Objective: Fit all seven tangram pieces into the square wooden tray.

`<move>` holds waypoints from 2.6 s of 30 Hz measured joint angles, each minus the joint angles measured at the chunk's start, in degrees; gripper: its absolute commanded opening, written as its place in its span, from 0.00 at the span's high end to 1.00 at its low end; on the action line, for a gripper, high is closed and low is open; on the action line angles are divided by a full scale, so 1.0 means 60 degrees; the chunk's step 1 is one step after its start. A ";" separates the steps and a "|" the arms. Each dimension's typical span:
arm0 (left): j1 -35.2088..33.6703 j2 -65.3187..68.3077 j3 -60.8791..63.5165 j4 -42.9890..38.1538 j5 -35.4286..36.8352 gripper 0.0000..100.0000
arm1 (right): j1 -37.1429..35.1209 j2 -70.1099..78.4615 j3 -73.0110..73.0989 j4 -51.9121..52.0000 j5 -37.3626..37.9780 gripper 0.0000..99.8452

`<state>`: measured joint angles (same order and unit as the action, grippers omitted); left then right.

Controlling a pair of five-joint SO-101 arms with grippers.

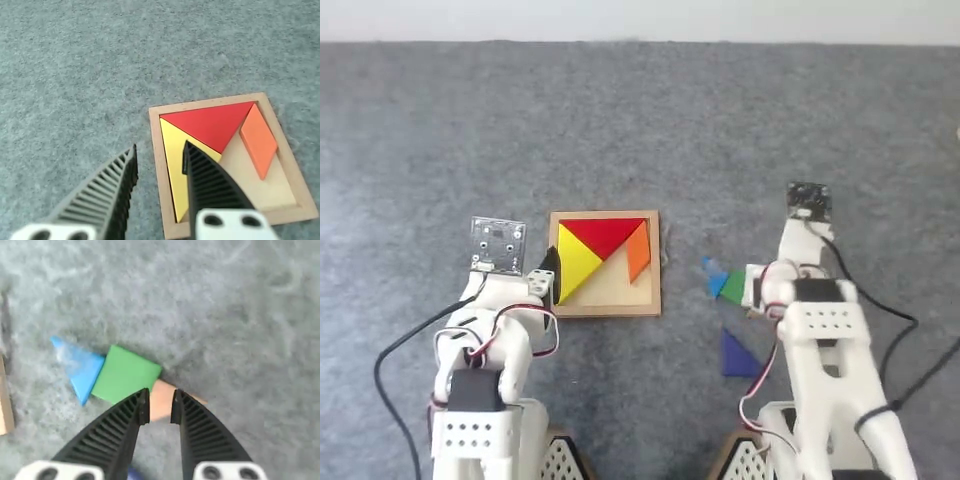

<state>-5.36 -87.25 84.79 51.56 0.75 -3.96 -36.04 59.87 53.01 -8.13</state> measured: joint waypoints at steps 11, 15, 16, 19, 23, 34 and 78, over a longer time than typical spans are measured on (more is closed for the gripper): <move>0.0000 0.0000 0.0000 0.0000 0.0000 0.85 | 0.0029 0.2315 -0.0923 0.0762 -0.3487 0.78; 0.0000 0.0000 0.0000 0.0000 0.0000 0.85 | 0.0044 0.3853 -0.1436 0.0366 -0.4352 0.85; 0.0000 0.0000 0.0000 0.0000 0.0000 0.85 | 0.0000 0.4103 -0.1626 0.0366 -0.4425 0.86; 0.0000 0.0000 0.0000 0.0000 0.0000 0.85 | 0.0000 0.4762 -0.2242 0.0366 -0.4513 0.87; 0.0000 0.0000 0.0000 0.0000 -0.0015 0.85 | 0.0000 0.5099 -0.2857 0.0908 -0.4542 0.88; 0.0000 0.0000 0.0000 0.0000 -0.0117 0.85 | 0.0000 0.3810 -0.2989 0.1568 -0.4601 0.87; 0.0000 0.0000 0.0000 0.0000 -0.0190 0.85 | 0.0498 0.6344 -0.3355 0.0249 -0.4029 0.94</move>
<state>-5.36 -87.25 84.79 51.56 -0.40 -0.97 2.02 39.74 54.51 -32.31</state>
